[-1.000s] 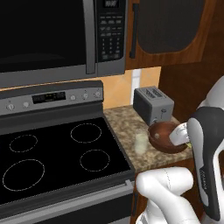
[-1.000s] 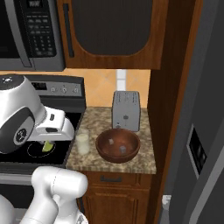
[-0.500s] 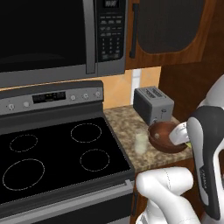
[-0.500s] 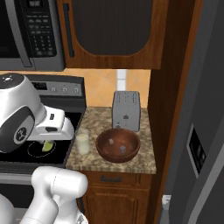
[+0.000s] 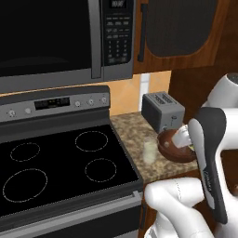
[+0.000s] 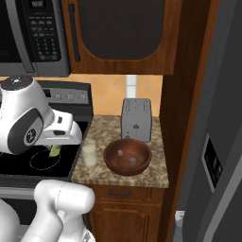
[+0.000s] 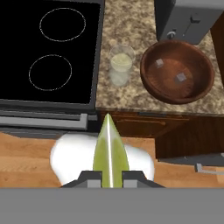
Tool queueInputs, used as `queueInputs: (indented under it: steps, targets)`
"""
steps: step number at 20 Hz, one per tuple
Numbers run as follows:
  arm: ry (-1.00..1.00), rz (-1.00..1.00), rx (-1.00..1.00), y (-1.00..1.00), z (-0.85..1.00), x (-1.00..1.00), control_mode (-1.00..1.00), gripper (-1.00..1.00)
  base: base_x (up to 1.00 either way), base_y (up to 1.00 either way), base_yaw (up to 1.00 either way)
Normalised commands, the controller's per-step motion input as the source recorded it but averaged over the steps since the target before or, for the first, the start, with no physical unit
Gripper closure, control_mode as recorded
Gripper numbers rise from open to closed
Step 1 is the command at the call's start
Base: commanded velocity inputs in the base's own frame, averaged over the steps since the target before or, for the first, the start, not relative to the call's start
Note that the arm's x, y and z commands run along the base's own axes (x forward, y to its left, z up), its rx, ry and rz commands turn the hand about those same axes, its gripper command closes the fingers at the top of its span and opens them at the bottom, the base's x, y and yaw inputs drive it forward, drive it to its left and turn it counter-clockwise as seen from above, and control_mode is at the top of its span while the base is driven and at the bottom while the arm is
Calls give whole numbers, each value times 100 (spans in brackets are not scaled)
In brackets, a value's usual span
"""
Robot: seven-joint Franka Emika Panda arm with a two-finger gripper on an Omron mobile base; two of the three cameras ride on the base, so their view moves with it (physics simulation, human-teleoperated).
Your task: Grab a lemon wedge from the fridge and one ice cube from the ice bowl, and put them in the glass of lemonade.
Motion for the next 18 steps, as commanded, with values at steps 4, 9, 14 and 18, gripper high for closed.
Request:
queueInputs:
  steps: [4,9,14,18]
  targets:
    - [0,0,0,5,-9,64,-100,100,0,0,0]
    - [0,0,0,1,-29,60,-100,100,0,0,0]
    - [0,0,0,12,-48,86,-100,100,0,0,0]
    - [1,0,0,4,-56,69,-100,100,0,0,0]
